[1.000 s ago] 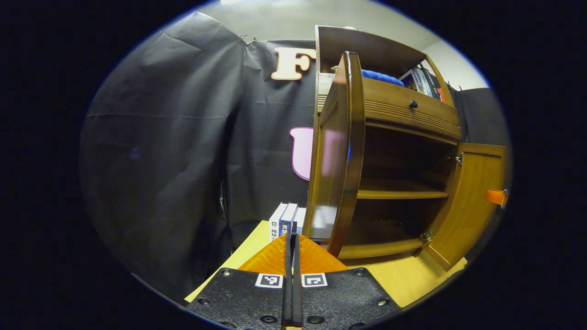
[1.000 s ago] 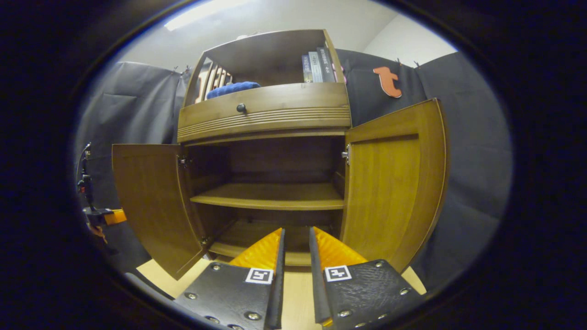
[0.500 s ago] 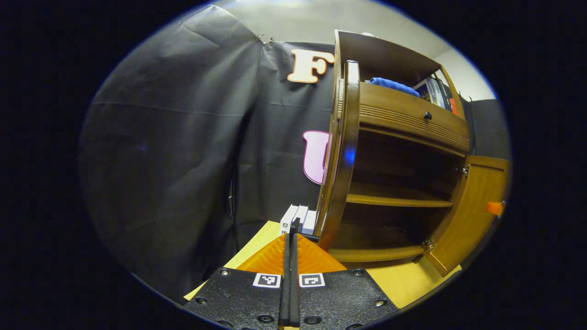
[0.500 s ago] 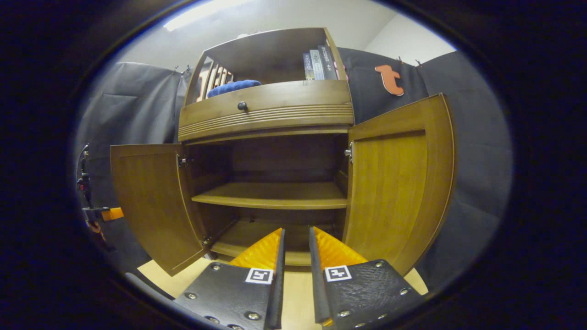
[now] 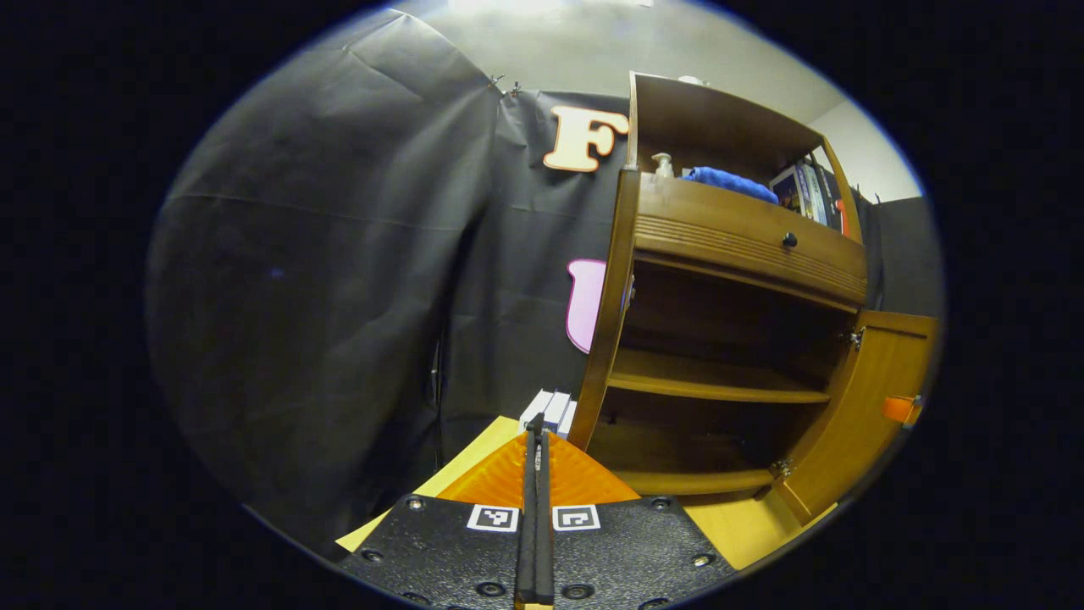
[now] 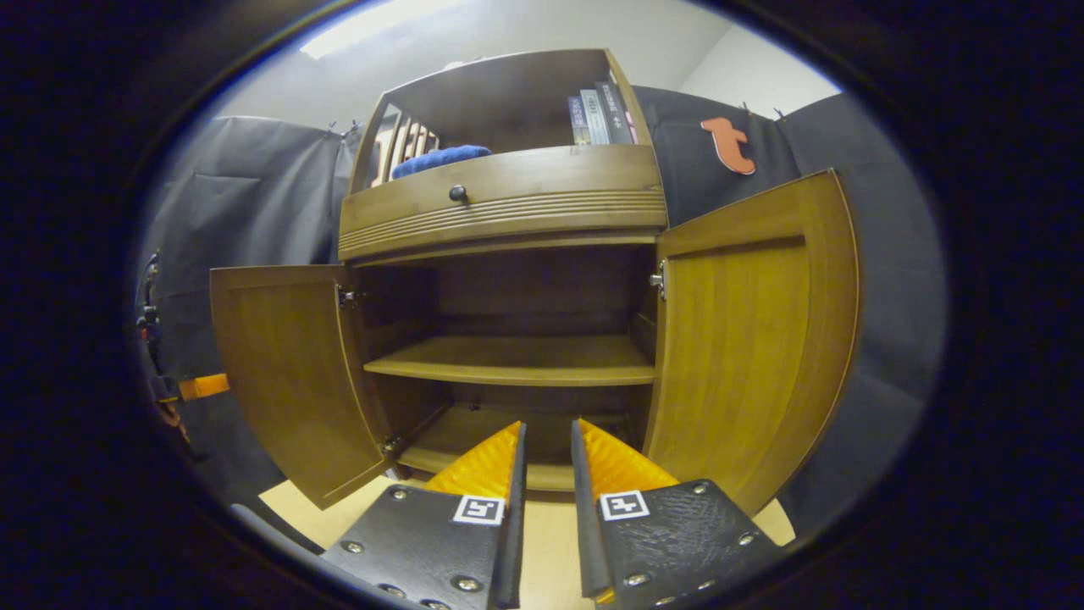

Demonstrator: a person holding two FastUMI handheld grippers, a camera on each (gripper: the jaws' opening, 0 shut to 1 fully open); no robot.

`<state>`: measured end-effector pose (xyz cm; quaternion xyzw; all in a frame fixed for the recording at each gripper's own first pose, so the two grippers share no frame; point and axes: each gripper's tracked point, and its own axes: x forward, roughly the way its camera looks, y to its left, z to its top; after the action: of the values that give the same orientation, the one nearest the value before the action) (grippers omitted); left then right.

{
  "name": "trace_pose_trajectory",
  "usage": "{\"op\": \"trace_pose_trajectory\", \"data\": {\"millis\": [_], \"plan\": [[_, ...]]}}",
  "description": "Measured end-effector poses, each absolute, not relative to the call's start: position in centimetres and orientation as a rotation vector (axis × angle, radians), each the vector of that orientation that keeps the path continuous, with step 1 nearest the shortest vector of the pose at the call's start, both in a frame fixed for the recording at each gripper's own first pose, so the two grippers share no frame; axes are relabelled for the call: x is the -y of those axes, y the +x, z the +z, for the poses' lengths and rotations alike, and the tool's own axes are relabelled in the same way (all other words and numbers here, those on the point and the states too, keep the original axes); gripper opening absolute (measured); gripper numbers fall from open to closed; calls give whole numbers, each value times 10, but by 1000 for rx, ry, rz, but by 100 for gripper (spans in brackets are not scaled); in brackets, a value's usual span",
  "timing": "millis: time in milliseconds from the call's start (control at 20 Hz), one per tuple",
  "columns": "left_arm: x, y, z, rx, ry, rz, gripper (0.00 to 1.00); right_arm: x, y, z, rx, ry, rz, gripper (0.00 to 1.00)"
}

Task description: Open the right door of the double-door shoe cabinet with the right hand, and open the left door with the left hand.

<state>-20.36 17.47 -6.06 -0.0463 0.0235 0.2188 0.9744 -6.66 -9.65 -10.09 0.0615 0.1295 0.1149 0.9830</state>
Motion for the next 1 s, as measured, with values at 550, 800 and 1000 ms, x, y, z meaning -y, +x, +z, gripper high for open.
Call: {"op": "trace_pose_trajectory", "data": {"millis": [550,800,1000], "plan": [[-143,-207,20,85,-43,407,0,113,-67,-93,-236,142,198,27],[-104,-185,46,105,-19,319,0,117,-68,-71,-193,142,182,27],[-73,-160,54,105,14,245,0,120,-71,-46,-145,149,168,27]]}}
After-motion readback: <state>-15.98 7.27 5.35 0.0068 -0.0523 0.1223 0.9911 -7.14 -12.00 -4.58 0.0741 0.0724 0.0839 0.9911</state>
